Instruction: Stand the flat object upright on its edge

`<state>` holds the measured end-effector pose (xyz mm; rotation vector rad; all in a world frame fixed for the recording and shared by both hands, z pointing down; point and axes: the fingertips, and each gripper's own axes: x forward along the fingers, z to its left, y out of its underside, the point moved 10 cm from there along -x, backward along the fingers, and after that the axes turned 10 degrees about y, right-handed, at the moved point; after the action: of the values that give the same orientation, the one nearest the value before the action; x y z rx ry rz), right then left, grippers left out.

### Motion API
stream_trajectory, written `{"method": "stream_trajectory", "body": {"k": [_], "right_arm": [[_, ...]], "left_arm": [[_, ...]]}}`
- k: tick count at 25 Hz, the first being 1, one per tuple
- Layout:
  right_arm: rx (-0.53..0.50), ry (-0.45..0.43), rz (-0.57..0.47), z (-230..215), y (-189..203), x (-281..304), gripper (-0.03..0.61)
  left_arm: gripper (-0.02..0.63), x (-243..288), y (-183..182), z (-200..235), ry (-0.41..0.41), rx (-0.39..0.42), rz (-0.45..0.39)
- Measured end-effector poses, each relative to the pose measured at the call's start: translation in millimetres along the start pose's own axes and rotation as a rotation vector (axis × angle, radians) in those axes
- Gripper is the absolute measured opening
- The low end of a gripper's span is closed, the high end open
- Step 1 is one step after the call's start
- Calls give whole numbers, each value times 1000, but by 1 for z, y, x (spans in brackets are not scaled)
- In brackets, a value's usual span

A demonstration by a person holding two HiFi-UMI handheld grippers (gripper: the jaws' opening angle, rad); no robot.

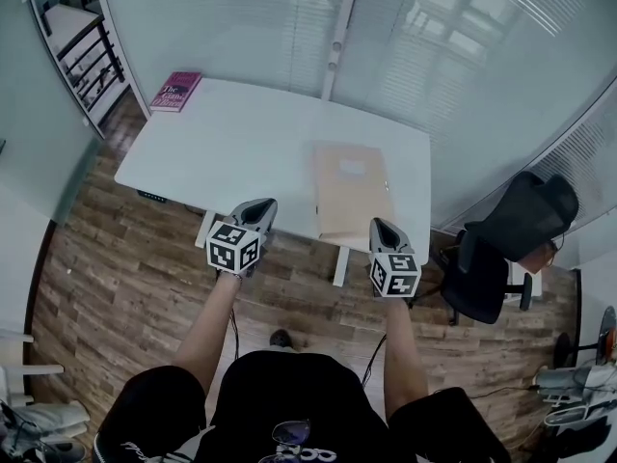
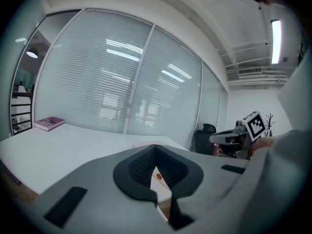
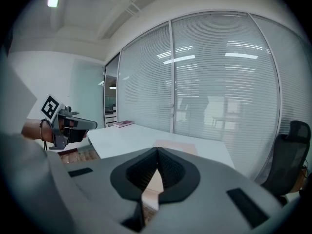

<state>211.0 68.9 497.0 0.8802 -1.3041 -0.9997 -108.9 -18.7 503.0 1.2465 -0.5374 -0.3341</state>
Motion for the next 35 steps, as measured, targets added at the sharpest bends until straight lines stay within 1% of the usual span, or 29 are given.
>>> {"method": "stream_trajectory", "body": {"k": [4,10,15,22,23,24,25,26,28,29,31,35], "right_arm": [[11,23,-4,-9,0,2,23],[26,51,1,-30,2,8,23],[35,67,1,-51,4,27,23],[38,52,16,-81,6,59,25],[46,43,23,-85,6,65,26],[56,31,32,-89,7,71,51],[64,19,43,-93,9,77,163],[70,11,56,-96,10,83,240],[73,5,80,-103,12,94,269],[73,1,92,-105,13,98,273],[75,-8,112,-108,16,107,276],[93,-32,158,-117,24,127,276]], "left_arm": [[20,13,-4,2,16,6,4],[20,39,-1,-1,42,1,25],[20,72,0,6,53,8,51],[27,115,-6,15,82,-6,73],[74,121,-5,18,91,-13,83],[152,127,-3,20,103,-22,99],[194,133,-1,22,116,-33,118],[233,139,2,23,129,-45,137],[278,146,7,26,149,-73,166],[295,149,9,27,156,-84,178],[313,155,14,28,161,-100,200],[316,170,22,36,157,-145,220]]}}
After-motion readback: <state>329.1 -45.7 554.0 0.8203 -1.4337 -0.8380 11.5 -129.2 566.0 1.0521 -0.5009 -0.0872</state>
